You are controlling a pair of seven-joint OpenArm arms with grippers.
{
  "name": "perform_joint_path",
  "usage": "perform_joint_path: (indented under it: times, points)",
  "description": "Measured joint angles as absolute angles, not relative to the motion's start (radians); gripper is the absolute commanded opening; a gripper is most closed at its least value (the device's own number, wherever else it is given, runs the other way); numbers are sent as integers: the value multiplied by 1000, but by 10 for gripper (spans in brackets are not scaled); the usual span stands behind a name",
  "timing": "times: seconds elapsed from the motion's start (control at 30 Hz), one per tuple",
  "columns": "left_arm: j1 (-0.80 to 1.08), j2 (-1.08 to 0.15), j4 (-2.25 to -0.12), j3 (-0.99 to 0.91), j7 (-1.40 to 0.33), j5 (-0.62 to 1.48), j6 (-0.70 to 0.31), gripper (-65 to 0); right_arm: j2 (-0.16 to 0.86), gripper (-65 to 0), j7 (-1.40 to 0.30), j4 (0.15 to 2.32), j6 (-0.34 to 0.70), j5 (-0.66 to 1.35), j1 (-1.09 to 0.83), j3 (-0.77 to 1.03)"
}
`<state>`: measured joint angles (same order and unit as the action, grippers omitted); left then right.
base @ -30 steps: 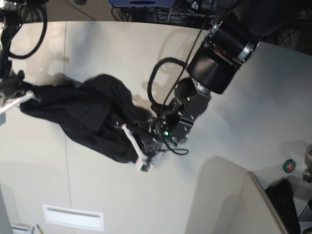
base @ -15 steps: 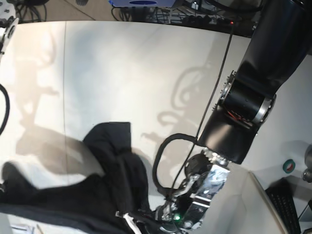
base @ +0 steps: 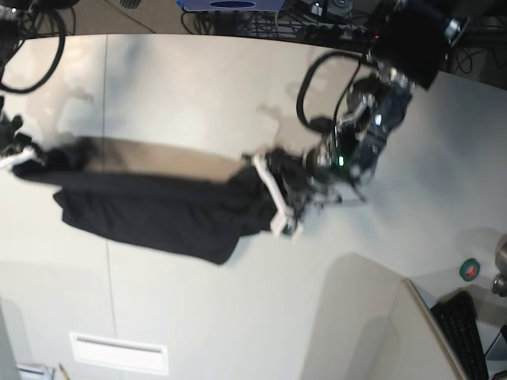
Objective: Layout the t-shirt on the table in an organized manner, then fold the t-shirt properly
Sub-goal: 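Lift the shirt with both grippers and stretch it apart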
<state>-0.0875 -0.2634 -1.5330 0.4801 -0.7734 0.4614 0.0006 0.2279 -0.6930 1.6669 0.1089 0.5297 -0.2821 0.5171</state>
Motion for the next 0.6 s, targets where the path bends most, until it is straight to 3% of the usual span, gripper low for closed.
perform_joint_path:
  times: [0.03,0.2,0.33,0.4,0.6]
  points:
    - [-46,-267,-1539,477,-772,468,1,-637,223,-650,-680,1641,105,520,-299,517]
    - [122,-332,-1576,475,-764,462,4,-247,195,-650,-663,1578,125,520,-373,518]
    - [205,-389,-1650,472,-761,453,21,-41,177,-650,-654,1555,249,517,-397,518]
    - [244,-418,-1709,472,-761,455,11,0,171,-650,-654,1548,256,519,-397,520]
    - [359,-562,-1839,470,-612,457,16,0,168,-650,-650,1488,258,519,-397,527]
